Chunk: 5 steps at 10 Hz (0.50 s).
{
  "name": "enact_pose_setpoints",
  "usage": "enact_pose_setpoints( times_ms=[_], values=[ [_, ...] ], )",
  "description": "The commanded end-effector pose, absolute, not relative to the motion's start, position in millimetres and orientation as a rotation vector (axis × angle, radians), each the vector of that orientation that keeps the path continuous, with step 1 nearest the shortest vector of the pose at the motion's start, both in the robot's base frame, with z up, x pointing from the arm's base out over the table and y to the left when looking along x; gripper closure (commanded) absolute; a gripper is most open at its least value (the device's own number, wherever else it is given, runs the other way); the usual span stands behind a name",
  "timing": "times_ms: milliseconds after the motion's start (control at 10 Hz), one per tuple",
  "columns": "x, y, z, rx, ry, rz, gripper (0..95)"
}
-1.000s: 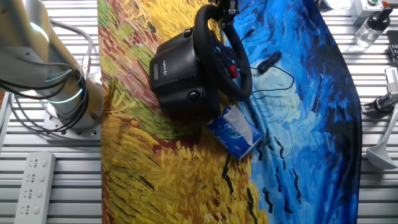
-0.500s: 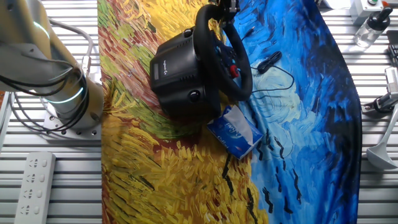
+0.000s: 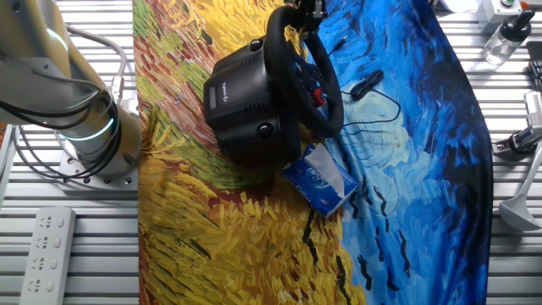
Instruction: Rotate the steering wheel 90 degrees clockwise
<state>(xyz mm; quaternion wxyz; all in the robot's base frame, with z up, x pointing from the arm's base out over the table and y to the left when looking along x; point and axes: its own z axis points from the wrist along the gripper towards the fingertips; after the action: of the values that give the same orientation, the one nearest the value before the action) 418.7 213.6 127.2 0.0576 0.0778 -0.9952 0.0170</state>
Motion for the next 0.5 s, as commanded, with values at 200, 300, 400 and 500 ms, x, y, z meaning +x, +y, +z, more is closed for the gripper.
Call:
enact_pose_setpoints(
  times_ms=[200,300,400,500],
  values=[
    [422.8,214.7,121.9,0.248,-3.028,0.045,38.0],
    [422.8,214.6,121.7,0.252,-3.028,0.044,38.0],
    [422.9,214.6,121.7,0.254,-3.027,0.046,38.0],
    [422.9,214.6,121.7,0.254,-3.027,0.046,38.0]
  ],
)
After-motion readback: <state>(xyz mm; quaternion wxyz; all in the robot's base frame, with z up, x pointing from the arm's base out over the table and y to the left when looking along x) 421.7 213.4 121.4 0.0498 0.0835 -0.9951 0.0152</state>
